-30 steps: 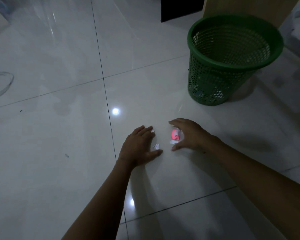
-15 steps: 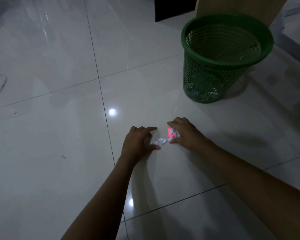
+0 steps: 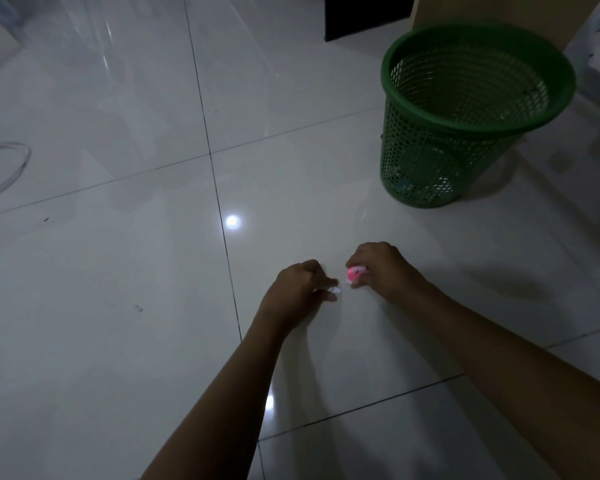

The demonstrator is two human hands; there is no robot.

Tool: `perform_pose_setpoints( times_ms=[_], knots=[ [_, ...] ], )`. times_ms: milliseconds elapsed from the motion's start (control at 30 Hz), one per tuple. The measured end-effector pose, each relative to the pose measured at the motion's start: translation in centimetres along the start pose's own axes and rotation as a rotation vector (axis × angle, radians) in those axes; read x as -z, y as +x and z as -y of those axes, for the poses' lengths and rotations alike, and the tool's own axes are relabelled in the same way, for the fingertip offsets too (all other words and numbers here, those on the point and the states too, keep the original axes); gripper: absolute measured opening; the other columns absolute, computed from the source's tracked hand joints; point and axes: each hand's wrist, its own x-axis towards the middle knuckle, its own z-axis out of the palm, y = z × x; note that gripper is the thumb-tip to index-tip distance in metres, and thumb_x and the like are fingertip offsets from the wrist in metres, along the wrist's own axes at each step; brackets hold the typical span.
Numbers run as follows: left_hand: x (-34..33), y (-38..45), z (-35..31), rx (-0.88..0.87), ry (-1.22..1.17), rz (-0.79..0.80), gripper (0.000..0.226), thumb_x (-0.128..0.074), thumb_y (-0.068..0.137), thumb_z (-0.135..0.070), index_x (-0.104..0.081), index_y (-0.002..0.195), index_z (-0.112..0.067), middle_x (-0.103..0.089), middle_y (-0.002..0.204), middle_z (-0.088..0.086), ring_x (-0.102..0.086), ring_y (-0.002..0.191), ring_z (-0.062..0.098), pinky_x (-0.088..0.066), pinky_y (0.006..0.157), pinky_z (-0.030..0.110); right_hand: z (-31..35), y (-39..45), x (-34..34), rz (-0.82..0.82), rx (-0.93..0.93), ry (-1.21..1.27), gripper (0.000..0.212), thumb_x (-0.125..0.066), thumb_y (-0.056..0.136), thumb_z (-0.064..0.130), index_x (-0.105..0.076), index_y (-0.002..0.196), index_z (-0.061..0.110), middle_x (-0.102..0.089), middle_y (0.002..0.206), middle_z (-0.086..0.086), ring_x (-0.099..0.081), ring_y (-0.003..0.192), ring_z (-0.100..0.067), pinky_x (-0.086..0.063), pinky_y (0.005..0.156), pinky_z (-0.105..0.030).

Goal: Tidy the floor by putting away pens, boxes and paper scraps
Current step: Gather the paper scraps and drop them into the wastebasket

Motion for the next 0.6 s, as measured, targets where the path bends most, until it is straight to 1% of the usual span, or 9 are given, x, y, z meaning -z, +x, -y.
perform_pose_setpoints(
  times_ms=[33,100,133,200,267,367,433,500,600],
  knots=[
    [-0.2,-0.2,0.0,-0.001,-0.002,-0.027,0.02,-0.081,0.085,-0.025,-0.084,0.104,-0.02,-0.074,0.093,0.008,-0.072,0.084,0.027,-0.04,0.068,0.02,0.2,0.0,0.1,0.021,-0.006,-0.014,0.033,-0.081,0.078,0.019,-0.076,0.109,0.008,-0.072,0.112,-0.01,-0.066,0.106,-0.024,-0.045,0.088,-0.025],
    [-0.4,-0.3,-0.2,0.071,-0.049,-0.061,0.017,-0.082,0.083,-0.023,-0.085,0.1,-0.02,-0.076,0.091,0.006,-0.073,0.084,0.024,-0.046,0.067,0.023,0.4,0.1,0.3,0.061,-0.023,-0.02,0.028,-0.077,0.083,0.019,-0.077,0.109,0.009,-0.073,0.113,-0.011,-0.067,0.106,-0.023,-0.047,0.091,-0.024],
    [-0.3,-0.3,-0.4,0.13,-0.093,-0.062,0.017,-0.082,0.082,-0.024,-0.085,0.098,-0.02,-0.077,0.093,0.005,-0.072,0.087,0.023,-0.049,0.07,0.026,0.5,0.1,0.3,0.078,-0.039,-0.023,0.026,-0.074,0.085,0.018,-0.077,0.11,0.01,-0.074,0.113,-0.01,-0.067,0.106,-0.023,-0.048,0.093,-0.024],
    [-0.5,-0.2,-0.5,0.217,-0.161,-0.058,0.015,-0.083,0.082,-0.026,-0.085,0.096,-0.02,-0.078,0.094,0.002,-0.071,0.089,0.019,-0.05,0.075,0.026,0.7,0.1,0.3,0.088,-0.079,-0.031,0.023,-0.072,0.087,0.017,-0.077,0.109,0.012,-0.074,0.112,-0.01,-0.068,0.106,-0.025,-0.051,0.094,-0.028],
    [-0.7,-0.1,-0.6,0.263,-0.178,-0.046,0.013,-0.082,0.083,-0.025,-0.085,0.095,-0.019,-0.079,0.094,0.002,-0.07,0.088,0.018,-0.05,0.077,0.026,0.8,0.0,0.2,0.082,-0.12,-0.008,0.02,-0.071,0.086,0.014,-0.079,0.105,0.012,-0.075,0.106,-0.013,-0.07,0.1,-0.028,-0.055,0.091,-0.03],
    [-0.7,-0.2,-0.8,0.345,-0.228,-0.036,0.012,-0.082,0.083,-0.022,-0.084,0.094,-0.016,-0.081,0.095,0.001,-0.072,0.088,0.016,-0.056,0.082,0.027,0.8,-0.4,0.0,0.033,-0.146,0.055,0.014,-0.074,0.083,0.008,-0.081,0.094,0.008,-0.077,0.093,-0.016,-0.072,0.089,-0.029,-0.057,0.081,-0.028],
    [-0.3,-0.3,-0.8,0.414,-0.287,-0.044,0.013,-0.084,0.082,-0.022,-0.085,0.094,-0.016,-0.081,0.094,0.001,-0.073,0.088,0.013,-0.058,0.084,0.027,1.0,-1.1,-0.2,-0.021,-0.162,0.119,0.01,-0.077,0.079,0.004,-0.081,0.088,0.005,-0.077,0.086,-0.017,-0.073,0.081,-0.028,-0.059,0.078,-0.033],
    [0.3,-0.4,-0.9,0.451,-0.348,-0.078,0.013,-0.084,0.082,-0.023,-0.085,0.093,-0.017,-0.081,0.095,0.0,-0.073,0.087,0.009,-0.057,0.083,0.023,1.1,-1.8,-0.2,-0.081,-0.158,0.198,0.008,-0.08,0.073,0.002,-0.082,0.08,0.004,-0.077,0.079,-0.016,-0.073,0.074,-0.026,-0.061,0.074,-0.039],
    [1.8,0.3,-1.0,0.49,-0.398,-0.175,0.012,-0.081,0.086,-0.023,-0.085,0.095,-0.016,-0.082,0.095,-0.001,-0.071,0.081,0.004,-0.052,0.077,0.014,1.7,-1.6,1.1,-0.153,-0.084,0.21,0.011,-0.084,0.065,0.004,-0.082,0.075,0.007,-0.078,0.074,-0.011,-0.073,0.071,-0.019,-0.06,0.071,-0.033]
  ],
)
